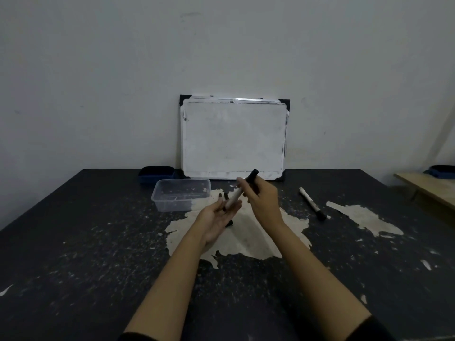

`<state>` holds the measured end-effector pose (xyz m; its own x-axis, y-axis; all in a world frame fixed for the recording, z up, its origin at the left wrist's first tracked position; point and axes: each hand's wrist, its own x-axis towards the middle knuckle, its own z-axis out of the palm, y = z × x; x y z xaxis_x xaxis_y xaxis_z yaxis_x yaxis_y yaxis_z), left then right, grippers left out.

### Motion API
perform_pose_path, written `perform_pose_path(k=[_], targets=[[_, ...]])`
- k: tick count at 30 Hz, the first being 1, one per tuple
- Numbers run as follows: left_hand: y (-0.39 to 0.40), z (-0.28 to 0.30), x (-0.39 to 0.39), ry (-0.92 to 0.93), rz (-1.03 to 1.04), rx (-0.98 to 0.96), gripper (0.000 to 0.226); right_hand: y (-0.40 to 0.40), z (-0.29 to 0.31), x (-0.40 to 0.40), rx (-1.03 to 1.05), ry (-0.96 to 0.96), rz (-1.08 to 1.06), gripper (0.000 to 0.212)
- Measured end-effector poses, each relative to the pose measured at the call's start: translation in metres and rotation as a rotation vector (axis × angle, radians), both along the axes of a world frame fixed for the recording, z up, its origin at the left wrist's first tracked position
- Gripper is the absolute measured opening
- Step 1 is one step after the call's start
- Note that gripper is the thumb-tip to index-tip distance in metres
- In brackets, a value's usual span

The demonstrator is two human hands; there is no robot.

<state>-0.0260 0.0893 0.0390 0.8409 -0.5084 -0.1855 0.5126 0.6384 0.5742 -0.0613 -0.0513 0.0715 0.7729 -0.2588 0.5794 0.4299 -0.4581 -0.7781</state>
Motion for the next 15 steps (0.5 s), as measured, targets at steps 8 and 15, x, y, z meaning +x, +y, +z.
perform_pose_path(k=[8, 15], targets=[[0.022, -0.003, -0.003, -0.15, -0.239, 0.294, 0.027, -0.012, 0.008, 0.01, 0.276, 0.061, -0.085, 0.045], [0.036, 0.006, -0.004, -0.184, -0.403, 0.505, 0.025, -0.026, -0.003, 0.019, 0.569, 0.236, -0.175, 0.046]])
